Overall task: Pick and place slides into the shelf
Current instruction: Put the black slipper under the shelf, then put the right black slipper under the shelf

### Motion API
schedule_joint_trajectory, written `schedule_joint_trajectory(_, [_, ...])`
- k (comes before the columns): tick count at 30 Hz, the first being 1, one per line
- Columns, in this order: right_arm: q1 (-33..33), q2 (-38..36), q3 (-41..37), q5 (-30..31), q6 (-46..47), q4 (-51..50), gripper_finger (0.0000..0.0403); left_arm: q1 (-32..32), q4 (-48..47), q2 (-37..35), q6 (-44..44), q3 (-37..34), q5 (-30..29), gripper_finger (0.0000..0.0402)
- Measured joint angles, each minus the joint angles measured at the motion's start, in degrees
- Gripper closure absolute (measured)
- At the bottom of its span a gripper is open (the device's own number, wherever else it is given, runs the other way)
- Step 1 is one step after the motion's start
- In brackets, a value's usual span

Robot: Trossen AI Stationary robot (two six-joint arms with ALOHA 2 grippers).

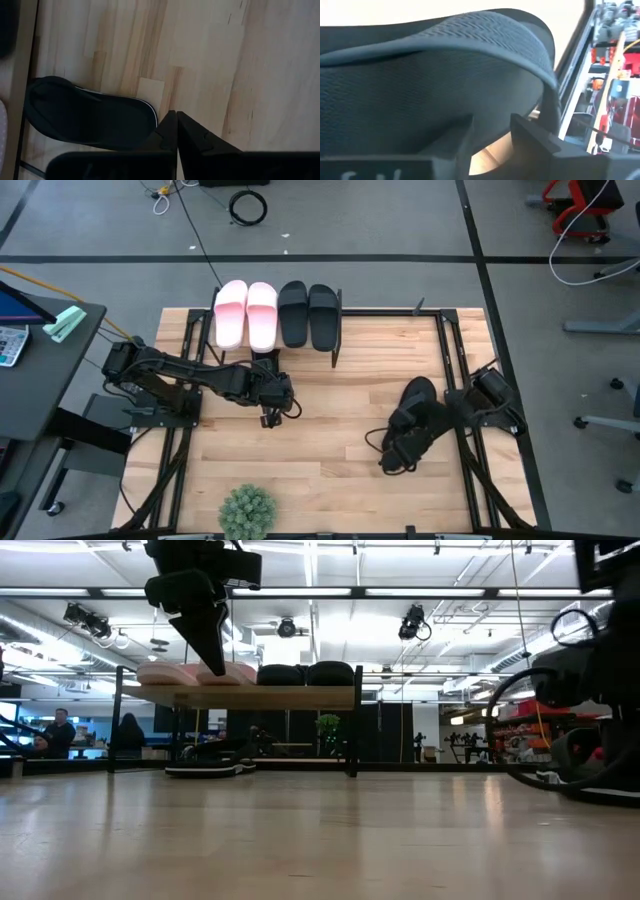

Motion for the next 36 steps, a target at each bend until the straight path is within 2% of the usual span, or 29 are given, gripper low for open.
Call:
schedule_joint_trajectory(3, [-1.47, -1.03, -0.13, -1.61, -2.86, 1.96, 0.0304, 0.0, 0.0, 0.0, 0.02, 0.0, 0.0, 0.0389])
schedule_joint_trajectory(7, [-2.83, -2.43, -0.1, -2.72, -4.71, 4.16, 0.0386, 0.0, 0.0, 0.0, 0.02, 0.0, 0.0, 0.0377])
schedule_joint_trajectory(13, [-3.25, -5.31, 1.27, 0.22, -7.29, 6.89, 0.0398, 0.0, 0.0, 0.0, 0.02, 0.0, 0.0, 0.0385])
schedule_joint_trajectory(20, [-3.25, -12.29, 5.54, 9.31, -13.61, 13.8, 0.0399, 0.0, -0.02, 0.01, 0.02, 0.0, 0.0, 0.0394])
schedule_joint_trajectory(27, [-3.25, -17.63, 6.15, 9.01, -14.59, 10.81, 0.0397, -0.09, -0.02, 0.02, -0.01, 0.0, 0.02, 0.0376])
schedule_joint_trajectory(31, [-3.25, -18.32, 6.15, 4.44, -15.92, 9.58, 0.0363, -0.09, -0.04, 0.02, -0.02, 0.0, 0.0, 0.0381])
schedule_joint_trajectory(36, [-3.3, -18.32, 6.15, 3.86, -20.7, 9.19, 0.0301, -0.09, -0.02, 0.02, -0.02, 0.0, 0.02, 0.0394])
